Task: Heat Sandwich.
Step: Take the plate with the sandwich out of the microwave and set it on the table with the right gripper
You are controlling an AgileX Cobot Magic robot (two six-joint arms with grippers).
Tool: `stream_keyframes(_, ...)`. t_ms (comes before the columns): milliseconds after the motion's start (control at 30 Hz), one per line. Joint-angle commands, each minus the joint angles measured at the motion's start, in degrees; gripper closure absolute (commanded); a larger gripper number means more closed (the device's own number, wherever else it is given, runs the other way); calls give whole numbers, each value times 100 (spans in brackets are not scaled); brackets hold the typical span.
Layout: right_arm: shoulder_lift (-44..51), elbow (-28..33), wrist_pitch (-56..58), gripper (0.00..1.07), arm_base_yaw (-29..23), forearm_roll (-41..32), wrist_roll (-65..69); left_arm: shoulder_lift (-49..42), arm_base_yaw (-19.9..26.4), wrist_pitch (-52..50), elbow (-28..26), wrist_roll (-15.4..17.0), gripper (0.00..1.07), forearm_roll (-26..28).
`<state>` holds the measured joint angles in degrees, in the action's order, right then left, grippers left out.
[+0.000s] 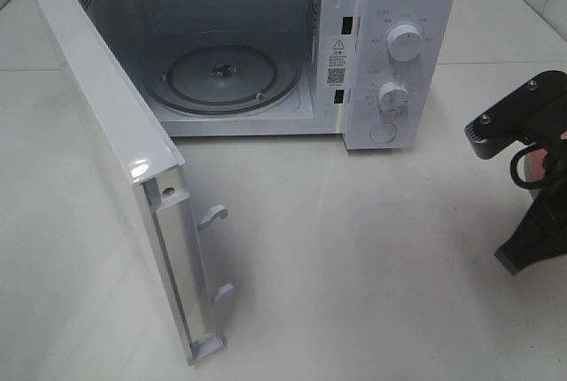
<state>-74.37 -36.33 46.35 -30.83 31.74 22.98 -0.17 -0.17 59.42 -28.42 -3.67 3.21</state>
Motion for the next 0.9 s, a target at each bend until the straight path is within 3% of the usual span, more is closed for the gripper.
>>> stream_keyframes(33,-109,-63,-195,107,201,195,97,-160,17,-46,17,6,5,46)
stream_keyframes(467,-728,-69,-1071,107,1283,384,-17,-160,17,-46,17,6,5,46)
stream_keyframes(900,-1536,-69,-1862,107,1788,550,458,-160,17,-46,17,6,5,46)
